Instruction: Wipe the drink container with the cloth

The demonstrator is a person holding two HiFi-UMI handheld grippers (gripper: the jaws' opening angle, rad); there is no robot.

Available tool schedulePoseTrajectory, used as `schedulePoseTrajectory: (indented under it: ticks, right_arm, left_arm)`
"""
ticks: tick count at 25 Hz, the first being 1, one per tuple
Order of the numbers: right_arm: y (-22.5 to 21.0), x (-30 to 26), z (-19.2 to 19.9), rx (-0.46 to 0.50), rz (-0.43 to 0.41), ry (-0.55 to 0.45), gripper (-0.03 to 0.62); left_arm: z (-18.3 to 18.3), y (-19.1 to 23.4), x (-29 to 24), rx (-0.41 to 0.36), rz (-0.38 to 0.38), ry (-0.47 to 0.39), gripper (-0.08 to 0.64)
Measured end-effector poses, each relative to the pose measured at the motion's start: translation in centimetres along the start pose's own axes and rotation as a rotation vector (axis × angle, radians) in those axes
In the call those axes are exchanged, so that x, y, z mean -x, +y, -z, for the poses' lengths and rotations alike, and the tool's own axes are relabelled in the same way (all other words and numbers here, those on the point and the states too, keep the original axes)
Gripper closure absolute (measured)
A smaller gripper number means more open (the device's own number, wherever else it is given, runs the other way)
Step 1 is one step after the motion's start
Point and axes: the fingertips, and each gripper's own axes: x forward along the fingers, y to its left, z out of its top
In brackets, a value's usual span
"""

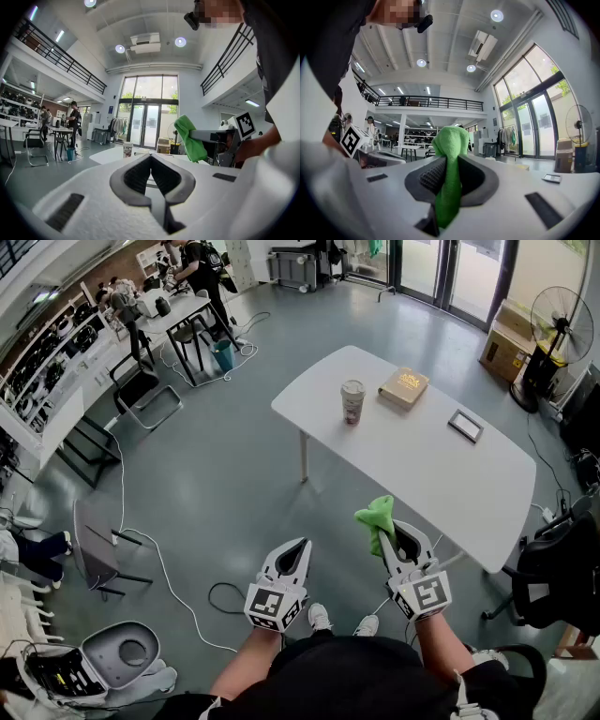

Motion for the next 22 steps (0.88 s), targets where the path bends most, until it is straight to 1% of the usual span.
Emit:
schedulePoseTrajectory:
  ticks: [5, 8, 16, 22]
  right_arm:
    - [-0.3, 1.0, -0.6, 0.008, -0.006, -0.009, 0.523]
    - [0.0, 0.9, -0.6, 0.007, -0.011, -0.01, 0.522]
    - [2.3, -1.2, -1.2, -0.081, -0.015, -0.042, 0.513]
    - [4.5, -2.6, -1.6, -0.103, -0.021, -0.056, 0.512]
  left_arm:
    - [-0.2, -1.3, 0.5, -0.001, -0.002, -0.002, 0.552]
    - [-0.3, -1.3, 0.7, -0.002, -0.007, -0.006, 0.552]
    - [-0.6, 1.2, 1.9, -0.016, -0.002, -0.027, 0.552]
    - [-0.8, 3.5, 3.5, -0.034, 0.01, -0.037, 0.552]
